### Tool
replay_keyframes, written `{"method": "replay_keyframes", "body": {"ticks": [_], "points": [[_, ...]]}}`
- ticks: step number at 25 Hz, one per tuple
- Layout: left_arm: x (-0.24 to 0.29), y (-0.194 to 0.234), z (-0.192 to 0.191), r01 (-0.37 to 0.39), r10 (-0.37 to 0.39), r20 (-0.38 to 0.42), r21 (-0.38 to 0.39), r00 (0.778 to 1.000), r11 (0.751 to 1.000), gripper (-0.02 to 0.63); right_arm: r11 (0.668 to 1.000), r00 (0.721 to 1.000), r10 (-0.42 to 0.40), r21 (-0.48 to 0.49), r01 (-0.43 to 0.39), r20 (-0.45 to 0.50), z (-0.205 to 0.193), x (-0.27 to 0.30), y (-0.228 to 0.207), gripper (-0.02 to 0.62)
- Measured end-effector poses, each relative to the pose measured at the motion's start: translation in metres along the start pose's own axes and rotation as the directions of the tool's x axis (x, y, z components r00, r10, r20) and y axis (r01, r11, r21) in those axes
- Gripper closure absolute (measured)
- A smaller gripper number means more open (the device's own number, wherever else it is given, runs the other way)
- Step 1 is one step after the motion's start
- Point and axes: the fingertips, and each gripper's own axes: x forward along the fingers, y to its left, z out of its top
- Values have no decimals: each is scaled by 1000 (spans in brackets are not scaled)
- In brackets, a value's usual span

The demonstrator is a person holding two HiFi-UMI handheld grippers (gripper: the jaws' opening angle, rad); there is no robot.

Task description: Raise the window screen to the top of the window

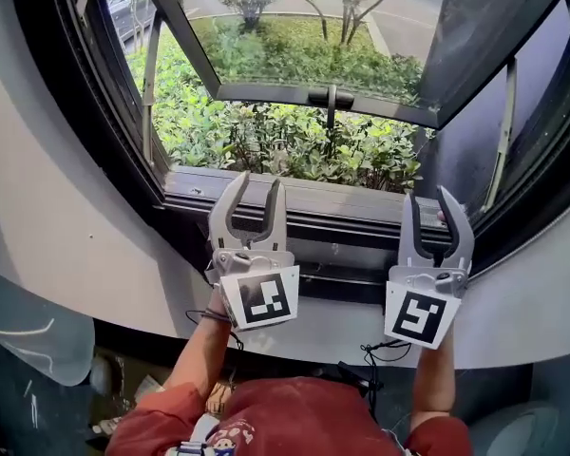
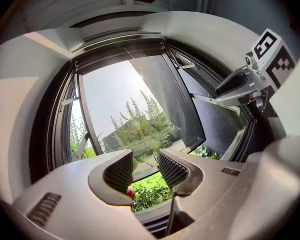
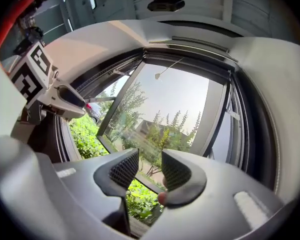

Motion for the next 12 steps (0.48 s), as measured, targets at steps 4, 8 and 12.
{"method": "replay_keyframes", "body": {"ticks": [4, 8, 12], "points": [[-19, -16, -20, 15, -16, -20, -65, 1000, 998, 460, 995, 998, 42, 92, -39, -40, -23, -11, 20, 444], [-35, -25, -41, 26, -34, -52, -139, 998, 990, 460, 985, 996, 80, 159, -72, -45, -34, -21, 37, 445], [-50, -31, -63, 35, -56, -96, -205, 994, 978, 460, 955, 998, 63, 291, -56, -15, -41, -38, 52, 445]]}}
